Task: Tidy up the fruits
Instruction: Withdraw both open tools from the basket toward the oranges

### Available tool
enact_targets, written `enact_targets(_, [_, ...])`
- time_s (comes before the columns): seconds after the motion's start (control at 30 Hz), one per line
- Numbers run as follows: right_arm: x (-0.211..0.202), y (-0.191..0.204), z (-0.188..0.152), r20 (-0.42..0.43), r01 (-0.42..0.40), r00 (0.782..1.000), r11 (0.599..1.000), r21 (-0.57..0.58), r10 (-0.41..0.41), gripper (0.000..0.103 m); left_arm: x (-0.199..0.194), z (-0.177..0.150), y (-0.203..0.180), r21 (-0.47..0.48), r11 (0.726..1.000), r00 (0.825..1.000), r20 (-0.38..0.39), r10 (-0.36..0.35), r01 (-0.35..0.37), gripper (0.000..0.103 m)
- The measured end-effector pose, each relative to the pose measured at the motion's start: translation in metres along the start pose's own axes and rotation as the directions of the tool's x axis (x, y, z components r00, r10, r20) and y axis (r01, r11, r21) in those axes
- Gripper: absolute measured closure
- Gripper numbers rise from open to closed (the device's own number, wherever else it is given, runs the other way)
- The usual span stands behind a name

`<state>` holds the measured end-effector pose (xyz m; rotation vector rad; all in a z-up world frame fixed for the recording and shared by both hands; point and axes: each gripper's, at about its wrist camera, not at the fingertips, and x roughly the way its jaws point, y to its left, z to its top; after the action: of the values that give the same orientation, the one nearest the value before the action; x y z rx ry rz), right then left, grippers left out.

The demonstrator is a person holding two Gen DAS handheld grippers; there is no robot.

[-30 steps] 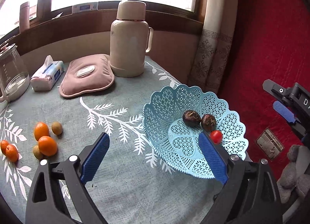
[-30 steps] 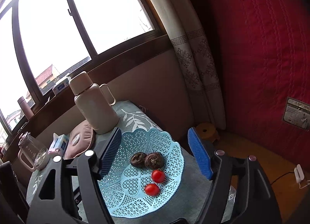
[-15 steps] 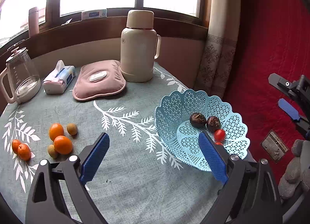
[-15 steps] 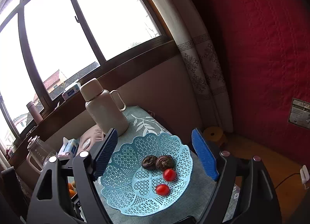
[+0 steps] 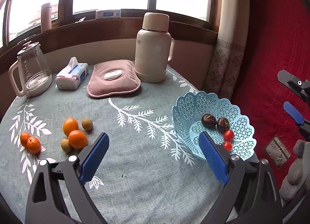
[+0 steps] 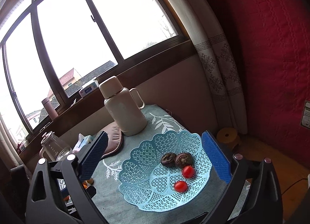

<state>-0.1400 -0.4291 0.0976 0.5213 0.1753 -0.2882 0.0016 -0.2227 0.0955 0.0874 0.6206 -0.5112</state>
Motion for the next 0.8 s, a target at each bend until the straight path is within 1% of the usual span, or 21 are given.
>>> enact_targets(0.1, [0.005,0.004,-0.004,-0.032,-0.026,0.999,1.000,0.002,0.026,0.003,-0.003,-0.002,0.008,-0.016,1.000,1.000,0.006,0.012,-0.012,0.007])
enact_targets(0.27, [0.010,0.011,-0.010,-0.058,-0.037,0.998,0.999,-0.015,0.036,0.003,-0.006,-0.004,0.025,-0.049,0.998,1.000,0.004,0.029,-0.029,0.007])
enact_targets(0.8, [0.013,0.019,-0.018,-0.080,-0.048,0.996,0.998,-0.037,0.045,0.003,-0.013,-0.009,0.066,-0.128,0.988,0.996,-0.003,0.087,-0.087,0.007])
